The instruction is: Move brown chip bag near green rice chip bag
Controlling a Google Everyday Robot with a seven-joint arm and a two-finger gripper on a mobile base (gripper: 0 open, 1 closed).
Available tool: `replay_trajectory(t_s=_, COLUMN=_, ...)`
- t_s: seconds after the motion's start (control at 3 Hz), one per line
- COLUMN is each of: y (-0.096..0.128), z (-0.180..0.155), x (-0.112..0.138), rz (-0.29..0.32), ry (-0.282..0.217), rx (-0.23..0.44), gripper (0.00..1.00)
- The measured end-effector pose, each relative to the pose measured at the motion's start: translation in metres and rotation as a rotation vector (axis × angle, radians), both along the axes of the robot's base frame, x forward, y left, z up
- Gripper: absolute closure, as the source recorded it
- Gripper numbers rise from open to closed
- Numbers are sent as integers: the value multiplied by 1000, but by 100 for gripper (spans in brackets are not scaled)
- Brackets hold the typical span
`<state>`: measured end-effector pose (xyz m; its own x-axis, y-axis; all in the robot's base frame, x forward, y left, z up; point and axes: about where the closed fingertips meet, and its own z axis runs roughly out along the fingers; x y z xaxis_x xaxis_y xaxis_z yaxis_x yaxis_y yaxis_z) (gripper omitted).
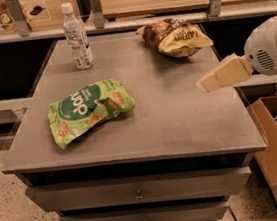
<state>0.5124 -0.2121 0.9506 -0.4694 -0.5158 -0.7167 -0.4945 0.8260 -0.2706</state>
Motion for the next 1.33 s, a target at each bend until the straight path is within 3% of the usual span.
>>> replay_trajectory(t_s=0.33, y=0, z=0, x=0, rz=0, ry=0, rx=0, gripper=0)
replay_trajectory(t_s=0.67, y=15, z=-3, x=17, rz=14, ry=-8, rx=54, gripper=0)
replay_trajectory(t_s=1.33, y=38, z=-16, x=59, rz=-17, ry=-41, rx=138, gripper=0)
